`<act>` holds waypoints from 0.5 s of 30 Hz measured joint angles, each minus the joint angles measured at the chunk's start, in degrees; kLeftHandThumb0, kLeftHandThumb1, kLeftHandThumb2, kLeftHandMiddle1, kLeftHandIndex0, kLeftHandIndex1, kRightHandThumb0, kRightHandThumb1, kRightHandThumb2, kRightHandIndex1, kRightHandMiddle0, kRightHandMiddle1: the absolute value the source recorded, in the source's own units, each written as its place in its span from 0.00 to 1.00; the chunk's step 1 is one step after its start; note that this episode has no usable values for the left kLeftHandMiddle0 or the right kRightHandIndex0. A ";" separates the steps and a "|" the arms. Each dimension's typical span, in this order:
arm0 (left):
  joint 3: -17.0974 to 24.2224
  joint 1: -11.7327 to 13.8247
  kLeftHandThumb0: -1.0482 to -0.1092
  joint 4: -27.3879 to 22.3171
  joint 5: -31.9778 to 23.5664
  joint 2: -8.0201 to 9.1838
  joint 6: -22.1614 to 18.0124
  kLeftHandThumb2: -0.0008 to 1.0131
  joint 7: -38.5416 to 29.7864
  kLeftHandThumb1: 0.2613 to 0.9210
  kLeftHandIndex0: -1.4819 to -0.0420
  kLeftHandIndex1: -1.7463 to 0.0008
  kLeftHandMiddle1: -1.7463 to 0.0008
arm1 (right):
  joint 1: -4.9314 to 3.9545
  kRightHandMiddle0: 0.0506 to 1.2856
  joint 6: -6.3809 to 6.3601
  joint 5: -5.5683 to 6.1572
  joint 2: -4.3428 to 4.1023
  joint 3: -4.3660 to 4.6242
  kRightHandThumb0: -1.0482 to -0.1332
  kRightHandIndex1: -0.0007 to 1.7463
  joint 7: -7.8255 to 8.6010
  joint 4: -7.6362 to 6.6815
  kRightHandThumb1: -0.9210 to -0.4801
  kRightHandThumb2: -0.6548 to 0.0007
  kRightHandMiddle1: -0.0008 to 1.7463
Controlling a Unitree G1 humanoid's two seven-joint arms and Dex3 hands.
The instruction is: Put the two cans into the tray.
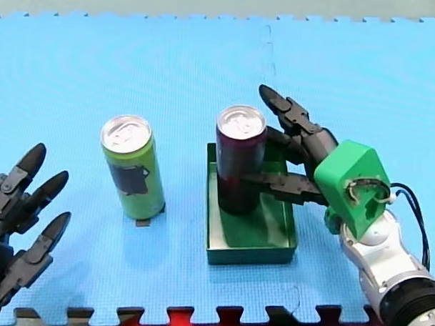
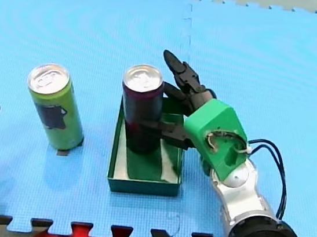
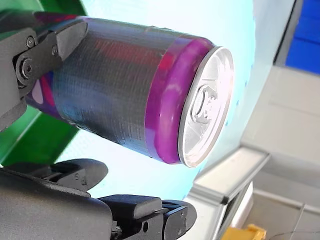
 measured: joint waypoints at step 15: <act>0.49 -0.51 0.00 0.25 -0.57 0.46 -0.43 0.29 -1.17 1.00 0.70 1.00 1.00 | -0.73 0.08 -0.61 1.04 -0.92 -0.45 0.00 0.00 4.21 0.63 0.41 0.99 0.00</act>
